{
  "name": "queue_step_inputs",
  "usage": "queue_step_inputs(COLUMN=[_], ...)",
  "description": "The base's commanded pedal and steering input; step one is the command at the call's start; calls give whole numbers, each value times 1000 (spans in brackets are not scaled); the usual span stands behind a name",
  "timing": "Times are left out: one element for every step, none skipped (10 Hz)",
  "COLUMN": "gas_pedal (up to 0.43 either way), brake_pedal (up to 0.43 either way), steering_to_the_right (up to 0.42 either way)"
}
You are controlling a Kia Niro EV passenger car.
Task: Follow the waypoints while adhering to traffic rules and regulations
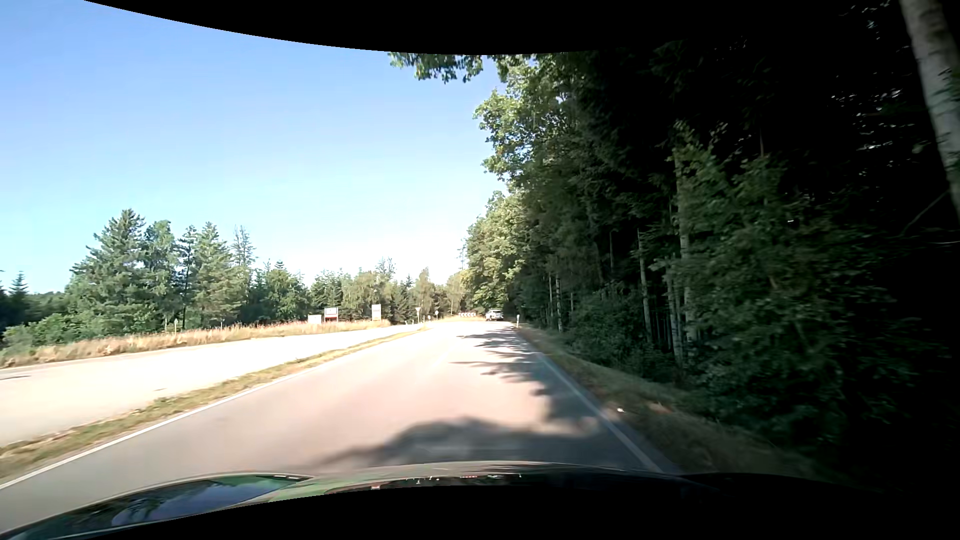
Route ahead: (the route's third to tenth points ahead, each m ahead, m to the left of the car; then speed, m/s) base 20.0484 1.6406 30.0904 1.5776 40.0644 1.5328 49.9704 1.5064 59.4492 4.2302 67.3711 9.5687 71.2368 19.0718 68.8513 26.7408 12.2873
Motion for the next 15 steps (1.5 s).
queue_step_inputs(gas_pedal=[47,47,47,47,47,47,47,39,39,39,39,28,28,0,0], brake_pedal=[0,0,0,0,0,0,0,0,0,0,0,0,0,0,0], steering_to_the_right=[0,0,0,0,0,0,0,0,2,3,3,2,2,2,2])
